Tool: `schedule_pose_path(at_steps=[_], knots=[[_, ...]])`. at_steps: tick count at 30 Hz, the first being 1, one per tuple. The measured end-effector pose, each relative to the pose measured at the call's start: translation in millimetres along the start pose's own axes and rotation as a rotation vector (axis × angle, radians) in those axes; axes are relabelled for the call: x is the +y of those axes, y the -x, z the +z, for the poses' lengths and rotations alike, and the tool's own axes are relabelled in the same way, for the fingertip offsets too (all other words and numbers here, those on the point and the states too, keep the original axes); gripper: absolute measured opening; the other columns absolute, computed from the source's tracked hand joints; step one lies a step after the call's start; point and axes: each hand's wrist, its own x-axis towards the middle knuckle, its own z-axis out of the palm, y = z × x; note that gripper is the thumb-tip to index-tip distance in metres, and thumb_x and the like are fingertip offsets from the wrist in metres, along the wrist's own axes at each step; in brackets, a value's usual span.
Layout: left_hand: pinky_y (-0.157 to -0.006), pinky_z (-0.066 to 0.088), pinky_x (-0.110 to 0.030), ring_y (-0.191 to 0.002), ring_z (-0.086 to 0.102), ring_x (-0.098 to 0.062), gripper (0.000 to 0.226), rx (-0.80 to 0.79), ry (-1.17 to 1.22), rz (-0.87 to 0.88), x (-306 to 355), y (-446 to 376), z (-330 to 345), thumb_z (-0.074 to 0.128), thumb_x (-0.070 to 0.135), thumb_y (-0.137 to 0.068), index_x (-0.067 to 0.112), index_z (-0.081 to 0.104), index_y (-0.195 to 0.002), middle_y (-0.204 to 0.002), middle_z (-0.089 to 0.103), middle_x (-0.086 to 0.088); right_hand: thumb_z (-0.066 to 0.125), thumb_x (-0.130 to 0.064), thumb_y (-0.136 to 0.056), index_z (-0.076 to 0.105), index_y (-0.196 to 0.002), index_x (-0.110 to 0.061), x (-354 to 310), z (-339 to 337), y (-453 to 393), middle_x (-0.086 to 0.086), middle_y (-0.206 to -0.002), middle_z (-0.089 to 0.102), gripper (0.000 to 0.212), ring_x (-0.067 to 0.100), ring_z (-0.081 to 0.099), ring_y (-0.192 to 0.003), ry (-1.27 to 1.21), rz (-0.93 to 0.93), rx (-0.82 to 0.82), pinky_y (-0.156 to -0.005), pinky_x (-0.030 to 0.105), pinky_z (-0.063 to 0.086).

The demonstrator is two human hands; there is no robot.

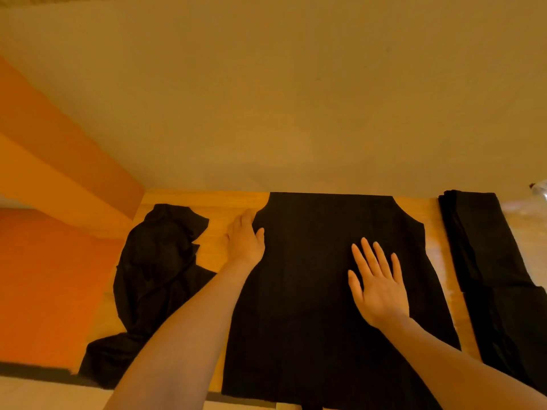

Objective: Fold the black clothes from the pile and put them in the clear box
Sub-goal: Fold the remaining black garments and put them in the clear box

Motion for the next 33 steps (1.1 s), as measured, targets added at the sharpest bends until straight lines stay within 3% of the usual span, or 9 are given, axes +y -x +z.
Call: schedule_pose_path(at_steps=[5, 10, 14, 17, 19, 22, 26, 29, 33], knots=[[-0.109, 0.028, -0.053, -0.127, 0.043, -0.029, 0.045, -0.124, -0.042, -0.055, 10.7, -48.0, 2.2, 0.061, 0.033, -0.092, 0.019, 0.049, -0.133, -0.130, 0.054, -0.008, 0.008, -0.055, -0.096, 0.008, -0.152, -0.031, -1.7, -2.1, -1.6, -0.006, -0.161, 0.000, 0.061, 0.015, -0.010, -0.148, -0.028, -0.011, 0.037, -0.119, 0.046, -0.002], [-0.114, 0.024, -0.052, -0.132, 0.040, -0.031, 0.044, -0.265, -0.108, -0.021, 11.7, -67.2, -7.1, 0.059, 0.032, -0.093, 0.020, 0.052, -0.135, -0.139, 0.049, -0.006, 0.012, -0.054, -0.097, 0.015, -0.152, -0.029, 1.1, -0.8, -2.9, -0.005, -0.161, 0.005, 0.060, 0.015, -0.006, -0.148, -0.065, -0.035, 0.040, -0.119, 0.048, 0.001], [-0.090, 0.051, -0.040, -0.105, 0.061, -0.023, 0.026, -0.446, 0.161, 0.025, 9.1, -76.4, -32.1, 0.064, 0.025, -0.090, 0.010, 0.064, -0.112, -0.111, 0.064, -0.006, 0.013, -0.053, -0.097, 0.016, -0.152, -0.028, 0.9, -1.2, -1.8, -0.004, -0.161, 0.006, 0.060, 0.015, -0.007, -0.148, -0.075, -0.042, 0.043, -0.119, 0.049, 0.003], [-0.079, 0.046, -0.026, -0.103, 0.056, -0.016, 0.026, -0.547, 0.173, 0.033, 11.4, -78.2, -49.4, 0.065, 0.025, -0.090, 0.015, 0.060, -0.114, -0.104, 0.060, 0.002, 0.014, -0.052, -0.097, 0.017, -0.152, -0.027, 1.7, -1.0, -1.5, -0.004, -0.161, 0.007, 0.060, 0.015, -0.006, -0.148, -0.076, -0.043, 0.043, -0.119, 0.049, 0.004], [-0.080, 0.041, -0.027, -0.104, 0.052, -0.017, 0.033, -0.524, 0.132, 0.009, 6.4, -83.5, -52.2, 0.068, 0.028, -0.088, 0.013, 0.058, -0.116, -0.106, 0.056, 0.001, 0.017, -0.051, -0.097, 0.019, -0.152, -0.027, 1.7, -0.5, -1.9, -0.004, -0.161, 0.008, 0.060, 0.016, -0.004, -0.148, -0.074, -0.044, 0.046, -0.119, 0.049, 0.005], [-0.078, 0.044, -0.030, -0.103, 0.056, -0.022, 0.028, -0.416, 0.141, -0.012, -6.9, -89.8, -49.5, 0.073, 0.025, -0.083, 0.014, 0.057, -0.103, -0.106, 0.059, -0.004, 0.019, -0.051, -0.097, 0.020, -0.151, -0.027, 2.3, 0.9, -2.1, -0.003, -0.161, 0.009, 0.059, 0.017, -0.002, -0.149, -0.076, -0.048, 0.050, -0.119, 0.049, 0.005], [-0.082, 0.050, -0.039, -0.096, 0.058, -0.023, 0.031, -0.064, -0.041, 0.065, -19.7, -76.4, -39.0, 0.063, 0.026, -0.091, 0.014, 0.052, -0.118, -0.109, 0.060, -0.006, 0.019, -0.051, -0.097, 0.021, -0.151, -0.026, 2.8, 0.3, -2.8, -0.002, -0.161, 0.010, 0.060, 0.017, -0.001, -0.149, -0.077, -0.053, 0.054, -0.119, 0.050, 0.005], [-0.094, 0.045, -0.039, -0.112, 0.055, -0.025, 0.033, 0.156, -0.155, 0.272, -21.3, -44.0, -19.7, 0.051, 0.029, -0.097, 0.010, 0.053, -0.124, -0.124, 0.055, -0.008, 0.019, -0.050, -0.097, 0.021, -0.151, -0.026, 2.6, -0.9, -3.5, -0.002, -0.160, 0.011, 0.060, 0.018, -0.001, -0.149, -0.078, -0.055, 0.052, -0.118, 0.050, 0.005], [-0.113, 0.021, -0.041, -0.143, 0.025, -0.019, 0.049, 0.016, -0.243, 0.566, -22.4, 23.3, 19.5, 0.038, 0.043, -0.100, 0.018, 0.043, -0.141, -0.154, 0.030, -0.001, 0.015, -0.052, -0.097, 0.015, -0.152, -0.027, 2.5, -1.6, -3.8, -0.003, -0.161, 0.005, 0.060, 0.017, -0.005, -0.148, -0.052, -0.050, 0.026, -0.119, 0.050, 0.003]])
